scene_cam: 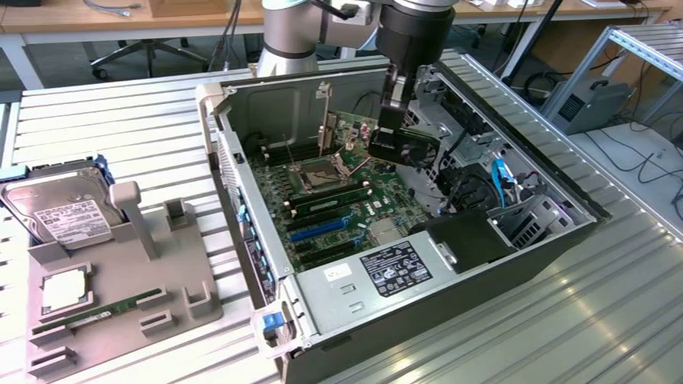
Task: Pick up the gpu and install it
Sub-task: 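Insert the gpu into the slot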
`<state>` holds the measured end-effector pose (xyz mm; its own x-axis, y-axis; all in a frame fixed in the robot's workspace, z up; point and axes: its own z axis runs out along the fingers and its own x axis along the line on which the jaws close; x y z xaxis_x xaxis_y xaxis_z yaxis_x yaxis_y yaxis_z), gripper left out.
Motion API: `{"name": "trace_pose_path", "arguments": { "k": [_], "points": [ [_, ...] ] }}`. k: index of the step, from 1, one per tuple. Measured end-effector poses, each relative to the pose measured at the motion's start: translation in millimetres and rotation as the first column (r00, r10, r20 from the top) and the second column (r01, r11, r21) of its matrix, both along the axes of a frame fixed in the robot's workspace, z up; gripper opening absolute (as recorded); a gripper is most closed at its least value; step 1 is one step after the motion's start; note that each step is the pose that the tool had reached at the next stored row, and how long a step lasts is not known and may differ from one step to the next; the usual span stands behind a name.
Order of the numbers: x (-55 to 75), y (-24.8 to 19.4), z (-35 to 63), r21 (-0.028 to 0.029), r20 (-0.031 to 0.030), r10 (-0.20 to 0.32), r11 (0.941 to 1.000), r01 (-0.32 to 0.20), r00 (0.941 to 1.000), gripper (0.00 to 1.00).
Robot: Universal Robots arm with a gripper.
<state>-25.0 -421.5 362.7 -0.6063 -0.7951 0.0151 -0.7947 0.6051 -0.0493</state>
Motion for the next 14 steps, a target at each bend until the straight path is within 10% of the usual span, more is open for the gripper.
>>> {"name": "trace_pose_path", "arguments": {
  "k": [14],
  "points": [
    [0.0, 0.0, 0.0, 0.0, 0.0001, 0.039, 0.9992, -0.039, 0.9992, 0.27]
  ]
}}
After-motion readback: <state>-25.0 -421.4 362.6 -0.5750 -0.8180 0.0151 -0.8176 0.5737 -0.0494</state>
